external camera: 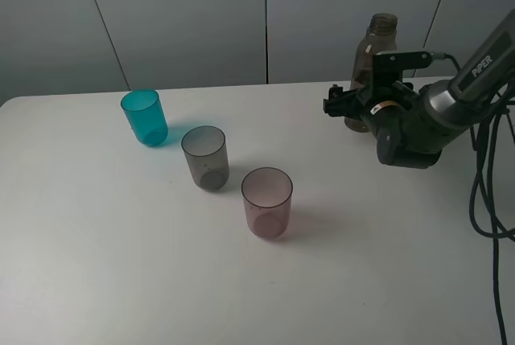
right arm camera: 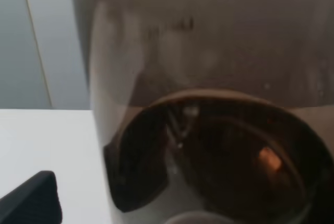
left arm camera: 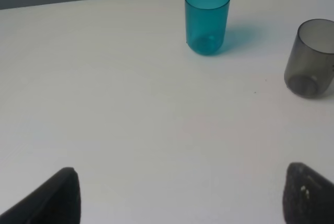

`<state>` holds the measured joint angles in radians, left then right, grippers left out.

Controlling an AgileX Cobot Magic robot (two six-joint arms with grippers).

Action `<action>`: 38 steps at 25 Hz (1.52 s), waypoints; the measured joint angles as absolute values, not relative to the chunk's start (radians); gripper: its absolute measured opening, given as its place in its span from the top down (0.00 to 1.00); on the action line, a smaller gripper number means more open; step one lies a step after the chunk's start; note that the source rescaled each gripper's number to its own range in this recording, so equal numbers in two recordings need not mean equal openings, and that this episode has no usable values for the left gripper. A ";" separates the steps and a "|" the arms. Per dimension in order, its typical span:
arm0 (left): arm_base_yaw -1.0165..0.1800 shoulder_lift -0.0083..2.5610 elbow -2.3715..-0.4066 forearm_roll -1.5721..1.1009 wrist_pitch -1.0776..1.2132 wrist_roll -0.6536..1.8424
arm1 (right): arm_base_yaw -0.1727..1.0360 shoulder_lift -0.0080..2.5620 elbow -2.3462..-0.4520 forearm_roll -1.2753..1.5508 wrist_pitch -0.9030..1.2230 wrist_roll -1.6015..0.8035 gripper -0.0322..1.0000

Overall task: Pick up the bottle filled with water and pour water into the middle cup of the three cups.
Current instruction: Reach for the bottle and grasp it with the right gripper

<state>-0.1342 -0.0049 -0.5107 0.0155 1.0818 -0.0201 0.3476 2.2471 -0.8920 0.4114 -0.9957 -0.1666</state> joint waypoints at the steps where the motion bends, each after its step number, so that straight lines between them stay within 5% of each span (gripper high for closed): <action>1: -0.134 -0.005 -0.511 0.016 1.082 -0.020 | 0.346 2.253 -0.894 0.411 -0.996 -0.167 0.00; 38: -0.134 -0.005 -0.511 0.016 1.082 -0.020 | 0.346 2.298 -0.941 0.430 -1.104 -0.173 0.00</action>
